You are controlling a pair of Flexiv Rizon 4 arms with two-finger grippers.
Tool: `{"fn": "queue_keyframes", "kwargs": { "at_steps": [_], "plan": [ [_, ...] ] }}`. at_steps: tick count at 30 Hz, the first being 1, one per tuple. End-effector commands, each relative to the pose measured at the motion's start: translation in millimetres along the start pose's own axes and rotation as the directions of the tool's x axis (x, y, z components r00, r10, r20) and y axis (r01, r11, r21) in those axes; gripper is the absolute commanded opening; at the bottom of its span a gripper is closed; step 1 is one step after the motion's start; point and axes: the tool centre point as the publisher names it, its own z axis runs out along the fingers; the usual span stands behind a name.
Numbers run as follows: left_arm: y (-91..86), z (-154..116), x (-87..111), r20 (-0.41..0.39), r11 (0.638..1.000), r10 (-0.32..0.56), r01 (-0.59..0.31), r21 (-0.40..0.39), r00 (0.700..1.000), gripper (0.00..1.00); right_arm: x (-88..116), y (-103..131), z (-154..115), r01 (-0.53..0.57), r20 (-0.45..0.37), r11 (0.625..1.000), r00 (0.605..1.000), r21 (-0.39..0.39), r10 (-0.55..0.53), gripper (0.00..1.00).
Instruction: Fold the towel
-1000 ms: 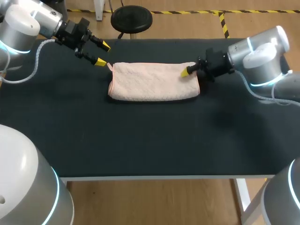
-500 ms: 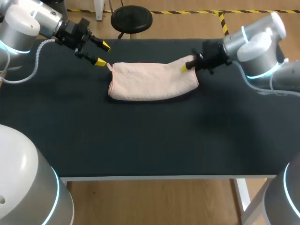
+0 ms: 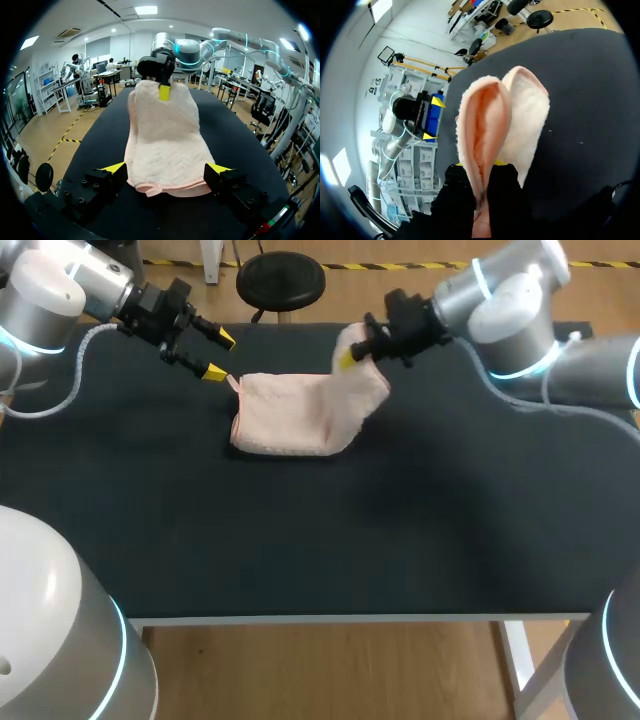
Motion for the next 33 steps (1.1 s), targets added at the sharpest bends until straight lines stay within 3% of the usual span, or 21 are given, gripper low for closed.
{"fn": "queue_keyframes", "kwargs": {
  "at_steps": [1,7,13,29,30,31,32,33],
  "plan": [
    [1.0,0.8,-0.6,0.001,1.0,0.002,-0.002,0.001,1.0,1.0,9.7,12.6,42.6,0.016,-0.009,0.998,1.0,0.057,-0.015,0.0],
    [1.0,0.8,-0.6,0.001,1.0,0.002,-0.002,0.001,1.0,1.0,24.9,1.6,79.9,0.041,-0.027,0.99,0.999,0.135,-0.037,0.0],
    [1.0,0.8,-0.6,0.001,1.0,0.002,-0.002,0.001,1.0,1.0,29.2,-2.2,103.4,0.037,-0.028,0.987,0.999,0.159,-0.033,0.0],
    [1.0,0.8,-0.6,0.001,1.0,0.002,-0.002,0.001,1.0,1.0,28.8,-3.5,117.3,0.016,-0.026,0.988,1.0,0.151,-0.012,0.0],
    [1.0,0.8,-0.6,0.001,1.0,0.002,-0.002,0.001,1.0,1.0,30.0,-4.0,117.3,0.02,-0.033,0.988,0.999,0.151,-0.015,0.22],
    [1.0,0.8,-0.6,0.001,1.0,0.002,-0.002,0.001,1.0,1.0,31.1,-4.9,117.8,0.023,-0.033,0.988,0.999,0.154,-0.018,0.72],
    [1.0,0.8,-0.6,0.001,1.0,0.002,-0.002,0.001,1.0,1.0,32.6,-5.6,118.8,0.025,-0.034,0.987,0.999,0.157,-0.02,1.0],
    [1.0,0.8,-0.6,0.001,1.0,0.002,-0.002,0.001,1.0,1.0,34.8,-5.9,119.9,0.031,-0.04,0.986,0.999,0.162,-0.025,1.0]
  ]
}}
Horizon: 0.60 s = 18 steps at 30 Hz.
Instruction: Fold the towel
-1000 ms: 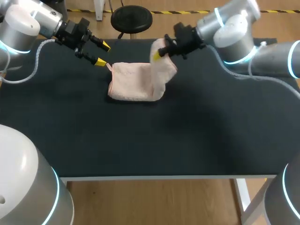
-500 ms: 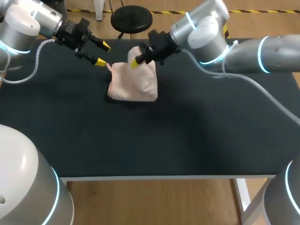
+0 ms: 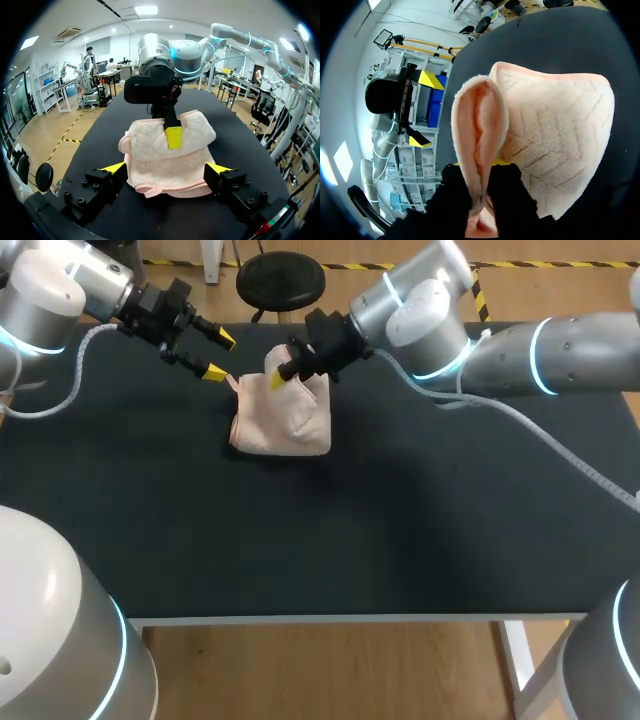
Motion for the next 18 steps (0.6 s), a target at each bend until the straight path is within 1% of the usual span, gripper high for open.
{"fn": "queue_keyframes", "kwargs": {
  "at_steps": [1,7,11,15,18],
  "plan": [
    [1.0,0.7,-0.6,0.001,1.0,0.002,-0.002,0.001,1.0,1.0,4.7,0.3,4.2,0.013,-0.011,1.0,1.0,0.012,-0.012,1.0],
    [1.0,0.7,-0.6,0.001,1.0,0.002,-0.002,0.001,1.0,1.0,16.5,-1.4,9.9,0.036,-0.03,0.999,0.999,0.018,-0.035,1.0],
    [1.0,0.7,-0.6,0.001,1.0,0.002,-0.002,0.001,1.0,1.0,25.7,-3.3,12.3,0.049,-0.058,0.999,0.997,0.021,-0.048,1.0],
    [1.0,0.7,-0.6,0.001,1.0,0.002,-0.002,0.001,1.0,1.0,46.3,-6.4,13.8,0.073,-0.132,0.997,0.989,0.02,-0.07,1.0],
    [1.0,0.7,-0.6,0.001,1.0,0.002,-0.002,0.001,1.0,1.0,58.0,-11.1,9.5,0.09,-0.178,0.996,0.98,0.012,-0.086,1.0]
  ]
}}
